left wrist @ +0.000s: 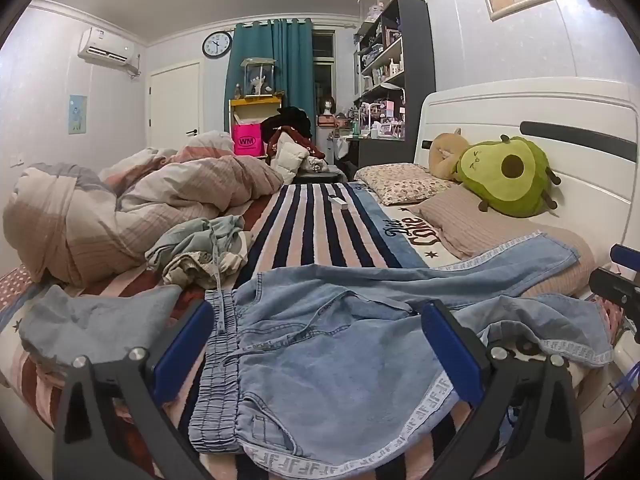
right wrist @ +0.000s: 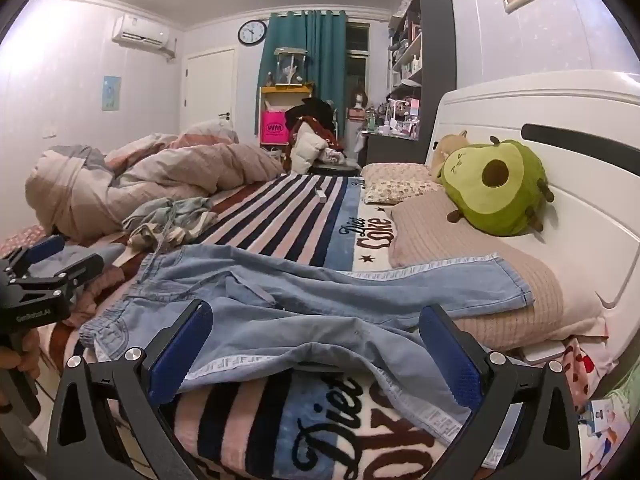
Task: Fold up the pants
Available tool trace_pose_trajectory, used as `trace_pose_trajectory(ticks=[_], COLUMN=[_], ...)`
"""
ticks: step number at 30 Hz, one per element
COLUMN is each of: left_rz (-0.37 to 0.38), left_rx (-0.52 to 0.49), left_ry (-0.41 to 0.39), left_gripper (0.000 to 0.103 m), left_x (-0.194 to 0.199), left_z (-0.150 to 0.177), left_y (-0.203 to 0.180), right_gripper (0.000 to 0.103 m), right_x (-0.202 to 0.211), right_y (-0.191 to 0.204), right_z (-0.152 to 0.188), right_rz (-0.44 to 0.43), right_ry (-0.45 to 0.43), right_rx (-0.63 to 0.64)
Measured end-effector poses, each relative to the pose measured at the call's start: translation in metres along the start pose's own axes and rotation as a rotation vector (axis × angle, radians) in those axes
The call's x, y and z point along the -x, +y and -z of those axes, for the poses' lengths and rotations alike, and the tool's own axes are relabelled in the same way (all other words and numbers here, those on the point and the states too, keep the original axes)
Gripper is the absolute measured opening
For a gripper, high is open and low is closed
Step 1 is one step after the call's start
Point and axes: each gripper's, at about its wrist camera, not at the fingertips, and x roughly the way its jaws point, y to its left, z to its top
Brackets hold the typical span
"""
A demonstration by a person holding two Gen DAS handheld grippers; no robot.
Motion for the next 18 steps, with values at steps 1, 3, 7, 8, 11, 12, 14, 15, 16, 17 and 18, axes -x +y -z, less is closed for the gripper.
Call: trace_pose_trajectory(ticks=[1,3,7,8,11,12,14,15,16,17,18], left_rz=[-0.001,0.001,0.003,0.002,0.001,0.001,0.002,0.001,0.001,0.002,0.002], left_rx=[0.001,0.003,0.006,0.005,0.006,0.006,0.007,0.008,0.009,0.008,0.008], left_ry=[-0.001,-0.001,0.000,-0.003,-0.003,-0.003,-0.002,-0.002,-0.002,-0.002,-0.002], left_gripper=[0.102,0.102,0.102,0.102,0.102,0.102,0.102,0.102,0.102,0.102,0.102], left_x=[0.0000,0.0000,-0.0003,0.0001,0.0002,0.0004,0.0000,-0.0001,-0.0003,-0.0001,-0.0001], left_z=[0.0001,0.0001,0.0000,0.0001,0.0001,0.0001,0.0001,0.0000,0.0000,0.0000,0.0000], left_y=[0.0000,0.0001,0.0002,0.0002,0.0002,0.0003,0.0003,0.0002,0.0000,0.0001,0.0002], right_gripper=[0.103,0.102,0.102,0.102,0.102,0.102,0.102,0.102,0.102,0.102,0.102], right_x=[0.0002,0.0003,0.0002,0.0003,0.0024,0.0029,0.0040,0.0014,0.0015,0.0016,0.0018], right_y=[-0.0003,-0.0008,-0.0015,-0.0013,-0.0030,-0.0026,-0.0016,-0.0067,-0.0073,-0.0064,-0.0062], right_z=[0.0001,0.0002,0.0009,0.0010,-0.0008,-0.0008,-0.0009,-0.0007,-0.0009,-0.0009,-0.0008], right_rz=[0.000,0.002,0.008,0.008,0.002,0.003,0.006,0.001,0.001,0.002,0.002], right_ry=[-0.004,-0.005,0.003,0.004,0.001,0.001,0.000,0.001,0.001,0.001,0.000], right_rx=[0.000,0.001,-0.006,-0.008,-0.014,-0.013,-0.012,-0.017,-0.018,-0.016,-0.015])
